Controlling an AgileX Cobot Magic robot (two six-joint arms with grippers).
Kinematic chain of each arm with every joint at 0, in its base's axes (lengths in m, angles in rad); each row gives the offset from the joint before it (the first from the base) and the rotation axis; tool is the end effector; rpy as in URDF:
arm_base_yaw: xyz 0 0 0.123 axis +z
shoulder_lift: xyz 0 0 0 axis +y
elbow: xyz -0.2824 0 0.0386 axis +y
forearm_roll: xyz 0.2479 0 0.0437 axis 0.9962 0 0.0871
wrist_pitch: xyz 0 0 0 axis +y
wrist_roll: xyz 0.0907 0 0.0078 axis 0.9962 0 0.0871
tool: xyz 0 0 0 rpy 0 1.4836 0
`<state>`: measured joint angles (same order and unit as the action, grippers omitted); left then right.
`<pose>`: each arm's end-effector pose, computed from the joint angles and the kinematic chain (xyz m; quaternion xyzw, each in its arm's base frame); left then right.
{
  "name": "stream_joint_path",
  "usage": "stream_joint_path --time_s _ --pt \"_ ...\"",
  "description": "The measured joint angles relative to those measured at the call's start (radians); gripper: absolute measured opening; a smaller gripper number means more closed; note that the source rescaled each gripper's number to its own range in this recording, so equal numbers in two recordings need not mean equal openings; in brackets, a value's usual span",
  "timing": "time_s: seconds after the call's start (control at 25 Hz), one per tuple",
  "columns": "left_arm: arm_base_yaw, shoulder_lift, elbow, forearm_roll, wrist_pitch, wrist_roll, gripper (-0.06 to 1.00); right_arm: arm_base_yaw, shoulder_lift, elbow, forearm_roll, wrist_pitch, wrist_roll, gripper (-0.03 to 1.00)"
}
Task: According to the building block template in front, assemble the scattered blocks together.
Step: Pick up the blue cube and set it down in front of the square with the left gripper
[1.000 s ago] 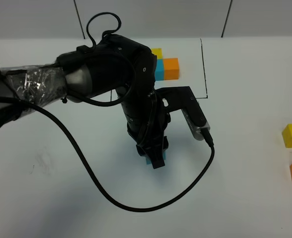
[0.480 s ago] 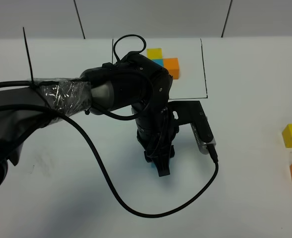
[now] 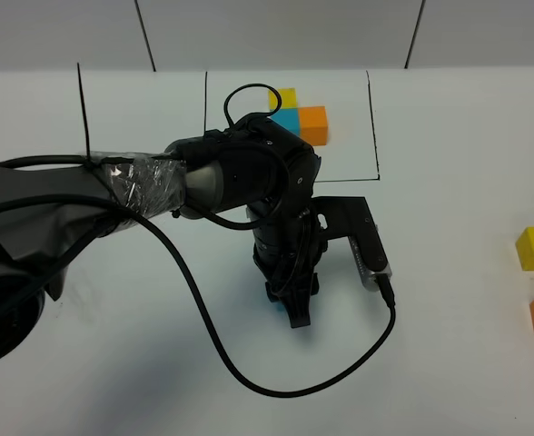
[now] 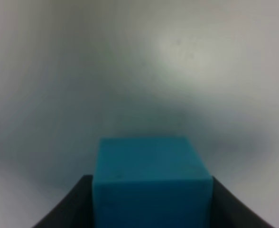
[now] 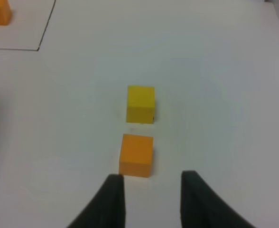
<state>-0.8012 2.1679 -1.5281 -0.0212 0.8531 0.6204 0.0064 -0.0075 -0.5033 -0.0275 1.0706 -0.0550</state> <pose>0.2985 -0.3102 0.1321 0.6454 0.7593 -0.0159 0.0813 -0.0068 -0.0022 0.2773 -0.0255 0.8525 -0.0264 0.5214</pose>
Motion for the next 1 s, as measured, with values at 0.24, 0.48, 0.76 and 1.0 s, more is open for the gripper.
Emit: stream_joint_path --time_s 0.24,0.48,0.76,1.0 --pt "-0.009 0.003 0.000 0.000 -0.043 0.044 0.01 0.000 0.000 0.000 0.000 0.000 0.000 0.00" --pt "-0.009 0.003 0.000 -0.003 -0.053 0.068 0.01 0.000 0.000 0.000 0.000 0.000 0.000 0.00" --pt "-0.009 0.003 0.000 -0.069 -0.058 0.134 0.01 0.000 0.000 0.000 0.000 0.000 0.000 0.00" --pt "-0.009 0.011 0.000 -0.086 -0.058 0.170 0.01 0.000 0.000 0.000 0.000 0.000 0.000 0.00"
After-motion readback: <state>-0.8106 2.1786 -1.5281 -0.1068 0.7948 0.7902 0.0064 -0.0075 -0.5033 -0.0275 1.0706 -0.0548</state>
